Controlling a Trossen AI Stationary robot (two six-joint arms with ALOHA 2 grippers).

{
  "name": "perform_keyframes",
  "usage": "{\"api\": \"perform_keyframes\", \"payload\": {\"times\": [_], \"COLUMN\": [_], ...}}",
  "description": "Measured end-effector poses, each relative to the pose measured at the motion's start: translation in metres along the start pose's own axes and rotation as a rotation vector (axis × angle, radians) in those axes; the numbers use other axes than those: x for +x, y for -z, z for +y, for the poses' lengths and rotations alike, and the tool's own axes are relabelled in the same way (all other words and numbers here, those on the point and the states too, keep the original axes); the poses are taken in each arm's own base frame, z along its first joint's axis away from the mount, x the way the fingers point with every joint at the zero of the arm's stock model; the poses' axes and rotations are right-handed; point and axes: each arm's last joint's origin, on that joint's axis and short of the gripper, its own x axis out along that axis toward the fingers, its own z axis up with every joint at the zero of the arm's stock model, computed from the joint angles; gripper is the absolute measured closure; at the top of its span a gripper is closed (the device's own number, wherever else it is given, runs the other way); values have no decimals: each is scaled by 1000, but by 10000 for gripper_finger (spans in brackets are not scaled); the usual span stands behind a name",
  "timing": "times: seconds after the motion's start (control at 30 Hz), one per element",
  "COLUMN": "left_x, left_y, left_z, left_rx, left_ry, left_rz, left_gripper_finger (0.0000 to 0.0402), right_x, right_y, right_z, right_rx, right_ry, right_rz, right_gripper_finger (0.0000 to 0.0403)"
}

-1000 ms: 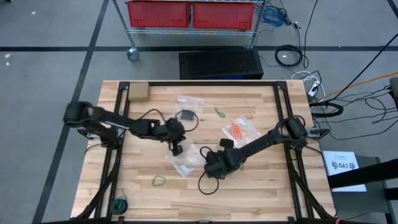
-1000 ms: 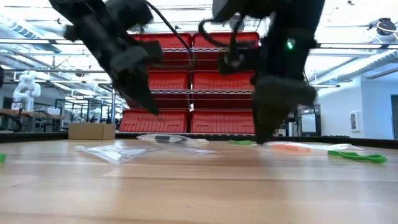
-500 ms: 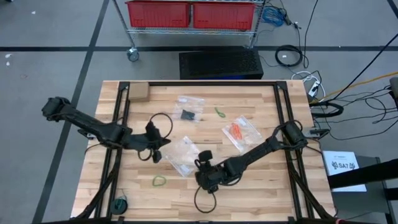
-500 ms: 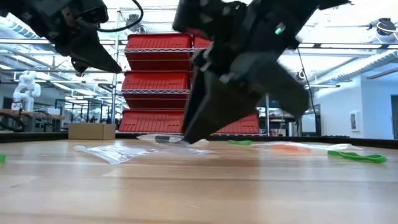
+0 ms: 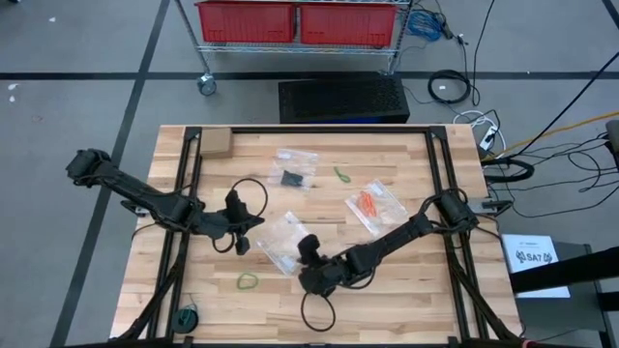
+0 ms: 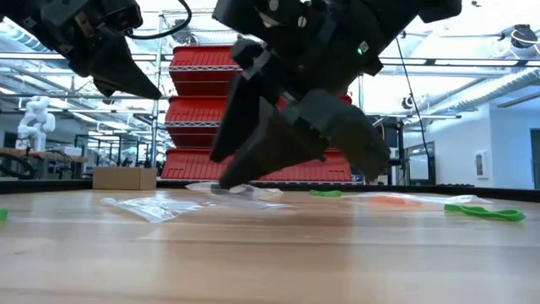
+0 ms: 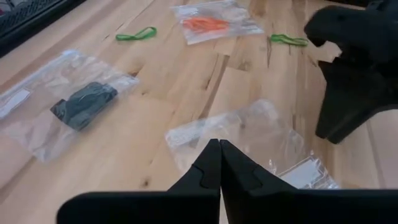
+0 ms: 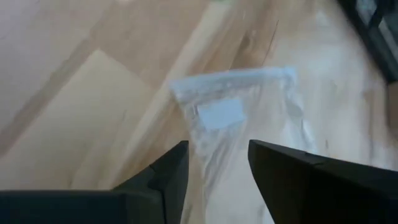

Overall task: Sort rubber bands
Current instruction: Open the transparent zip bag

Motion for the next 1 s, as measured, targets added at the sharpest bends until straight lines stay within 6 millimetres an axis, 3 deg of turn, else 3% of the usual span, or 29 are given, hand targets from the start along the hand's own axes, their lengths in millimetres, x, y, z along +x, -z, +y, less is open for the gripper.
{"api": "perform_keyframes", "payload": {"times": [0.3, 0.5, 0.63, 0.8, 1.0], "left_x": [0, 0, 0, 0, 0], "left_y": [0, 1, 1, 0, -6], "left_z": [0, 1, 1, 1, -1], "left_rx": [3, 1, 8, 0, 8], "left_ry": [-2, -3, 2, -2, -7], "left_rz": [7, 18, 19, 9, -53], "left_gripper_finger": [388, 387, 387, 388, 397], "right_x": [22, 41, 54, 60, 49], "right_y": [-2, -11, -18, -28, -39], "right_z": [12, 4, -2, -9, -26], "right_rx": [-135, -151, -168, -169, -104], "right_ry": [15, 35, 25, 38, 87], "right_rz": [16, 48, 78, 98, 105], "right_gripper_finger": [243, 253, 287, 382, 402]}}
